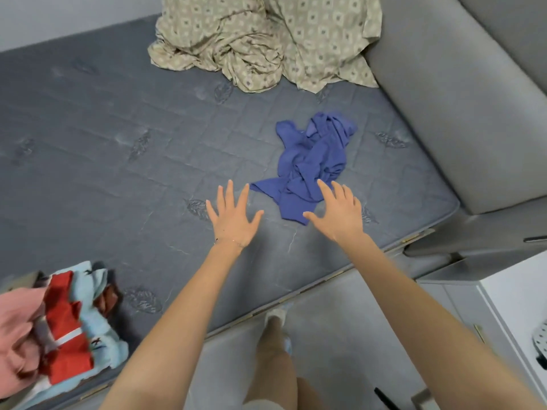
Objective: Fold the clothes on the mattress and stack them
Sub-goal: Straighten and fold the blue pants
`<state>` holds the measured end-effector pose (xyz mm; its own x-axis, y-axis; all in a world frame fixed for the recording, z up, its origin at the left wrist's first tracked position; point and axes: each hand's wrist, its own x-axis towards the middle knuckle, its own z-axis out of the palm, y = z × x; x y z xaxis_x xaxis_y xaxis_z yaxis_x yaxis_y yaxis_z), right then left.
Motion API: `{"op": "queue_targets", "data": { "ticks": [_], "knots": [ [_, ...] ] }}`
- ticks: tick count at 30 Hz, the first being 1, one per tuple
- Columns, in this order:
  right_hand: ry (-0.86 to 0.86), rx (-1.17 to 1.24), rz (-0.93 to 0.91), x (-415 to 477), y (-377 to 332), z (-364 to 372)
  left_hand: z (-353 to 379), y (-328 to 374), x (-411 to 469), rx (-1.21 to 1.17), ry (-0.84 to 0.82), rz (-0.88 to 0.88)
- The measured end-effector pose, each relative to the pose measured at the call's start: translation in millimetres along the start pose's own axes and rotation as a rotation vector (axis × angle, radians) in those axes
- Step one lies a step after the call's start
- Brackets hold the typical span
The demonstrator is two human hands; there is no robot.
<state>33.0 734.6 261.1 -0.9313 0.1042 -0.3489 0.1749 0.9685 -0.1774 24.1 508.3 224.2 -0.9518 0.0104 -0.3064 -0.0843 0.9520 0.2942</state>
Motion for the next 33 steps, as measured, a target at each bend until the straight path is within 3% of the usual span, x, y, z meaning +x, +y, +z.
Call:
{"op": "queue_targets", "data": {
  "ticks": [7, 13, 25, 33],
  "knots": [
    [-0.001, 0.027, 0.061, 84, 38, -2, 23, 34, 91, 0.006, -0.065, 0.0],
    [-0.1, 0.04, 0.103, 158, 74, 13, 58, 54, 154, -0.011, -0.119, -0.039],
    [-0.201, -0.024, -0.12, 312, 135, 93, 198, 115, 245, -0.201, -0.273, -0.171],
    [-0.175, -0.09, -0.24, 361, 152, 129, 226, 144, 268, -0.261, 0.091, -0.162]
  ]
}}
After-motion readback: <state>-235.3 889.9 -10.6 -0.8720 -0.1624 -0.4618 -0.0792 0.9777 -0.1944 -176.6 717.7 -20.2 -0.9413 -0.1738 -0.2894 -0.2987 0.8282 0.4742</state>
